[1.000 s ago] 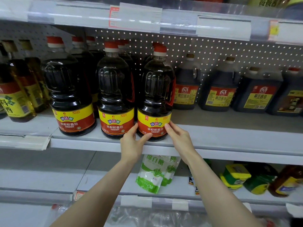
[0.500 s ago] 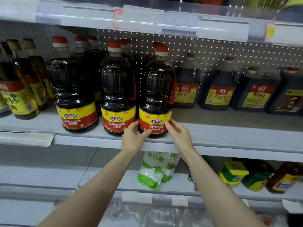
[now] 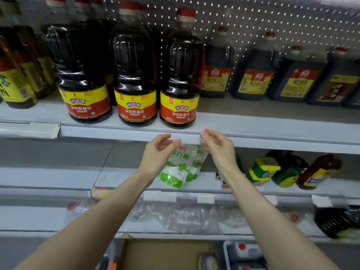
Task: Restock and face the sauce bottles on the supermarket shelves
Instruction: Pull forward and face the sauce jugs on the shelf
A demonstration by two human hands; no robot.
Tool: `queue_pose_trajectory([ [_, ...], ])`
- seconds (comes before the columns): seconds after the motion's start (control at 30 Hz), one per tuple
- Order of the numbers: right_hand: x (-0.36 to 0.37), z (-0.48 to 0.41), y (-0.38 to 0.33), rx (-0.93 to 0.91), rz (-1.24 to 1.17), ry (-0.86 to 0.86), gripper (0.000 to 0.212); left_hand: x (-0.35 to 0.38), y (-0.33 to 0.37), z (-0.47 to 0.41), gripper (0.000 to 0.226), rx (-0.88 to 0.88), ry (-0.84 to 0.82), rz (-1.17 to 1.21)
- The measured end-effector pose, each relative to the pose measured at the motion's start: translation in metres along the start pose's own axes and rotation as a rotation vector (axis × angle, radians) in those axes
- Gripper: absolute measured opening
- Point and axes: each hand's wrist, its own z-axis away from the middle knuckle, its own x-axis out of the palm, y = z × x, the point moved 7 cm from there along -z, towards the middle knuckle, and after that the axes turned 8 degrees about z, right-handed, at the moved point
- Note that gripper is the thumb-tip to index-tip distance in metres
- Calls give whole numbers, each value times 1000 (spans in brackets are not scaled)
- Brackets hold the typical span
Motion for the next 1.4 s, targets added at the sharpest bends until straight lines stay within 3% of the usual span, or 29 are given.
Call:
queue_pose_trajectory([
  [0.2, -1, 28, 69, 85, 17, -40, 6, 4, -72, 20, 45, -127, -18, 17],
  [0.43, -8, 78, 204, 300, 83, -51, 15, 19, -200, 57, 34, -348, -26, 43],
  [0.57, -12, 108, 294, 406, 147, -85, 4, 31, -288, 85, 37, -470, -79, 9],
  [0.73, -17, 145, 409, 567, 162, -69, 17, 44, -399, 115, 32, -623, -64, -42],
  [1.17, -23, 207, 669, 789, 332, -6, 24, 70, -625, 160, 31, -840, -13, -112],
  [1.27, -18, 211, 705, 848, 305, 22, 35, 77, -658, 163, 34, -867, -31, -102],
  [1.37, -13, 210, 726, 824, 342, 13, 74, 78, -686, 165, 39, -882, -30, -94],
  [1.4, -12, 209, 731, 810, 336, 10, 76, 79, -692, 165, 41, -881, -34, -102],
])
